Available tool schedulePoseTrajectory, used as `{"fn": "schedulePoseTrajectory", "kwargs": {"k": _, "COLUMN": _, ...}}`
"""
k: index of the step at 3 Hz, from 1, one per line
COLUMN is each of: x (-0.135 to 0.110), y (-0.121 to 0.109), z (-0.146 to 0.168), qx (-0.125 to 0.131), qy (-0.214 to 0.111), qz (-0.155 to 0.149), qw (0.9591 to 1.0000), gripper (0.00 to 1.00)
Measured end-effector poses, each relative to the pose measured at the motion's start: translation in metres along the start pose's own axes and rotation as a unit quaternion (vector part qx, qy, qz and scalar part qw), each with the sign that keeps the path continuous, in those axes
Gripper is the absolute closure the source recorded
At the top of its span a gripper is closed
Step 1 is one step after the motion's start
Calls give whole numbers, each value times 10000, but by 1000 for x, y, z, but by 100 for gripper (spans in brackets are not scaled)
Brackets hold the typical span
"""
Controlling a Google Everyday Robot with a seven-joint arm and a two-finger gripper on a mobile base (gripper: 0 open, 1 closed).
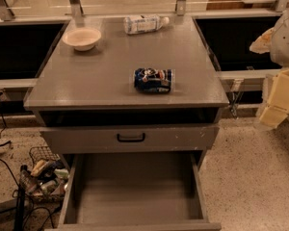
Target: Place pepsi can into middle drawer
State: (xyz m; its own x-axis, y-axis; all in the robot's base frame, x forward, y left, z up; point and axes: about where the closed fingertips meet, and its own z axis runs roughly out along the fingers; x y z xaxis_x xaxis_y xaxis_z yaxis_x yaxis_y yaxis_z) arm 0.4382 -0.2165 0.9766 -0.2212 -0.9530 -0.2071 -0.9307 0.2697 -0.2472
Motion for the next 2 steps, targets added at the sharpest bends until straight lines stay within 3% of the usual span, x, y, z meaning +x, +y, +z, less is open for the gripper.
{"fn": "schedulePoseTrajectory", "kwargs": {"k": 1, "x": -2, "y": -5, "z": 4, "qx": 0, "qy": -79, "qz": 41, "qw": 10000, "gripper": 0}}
{"fn": "schedulePoseTrajectory", "kwargs": {"k": 2, "x": -12, "y": -22, "z": 20, "qx": -24, "qy": -366, "qz": 186, "qw": 9992, "gripper": 0}}
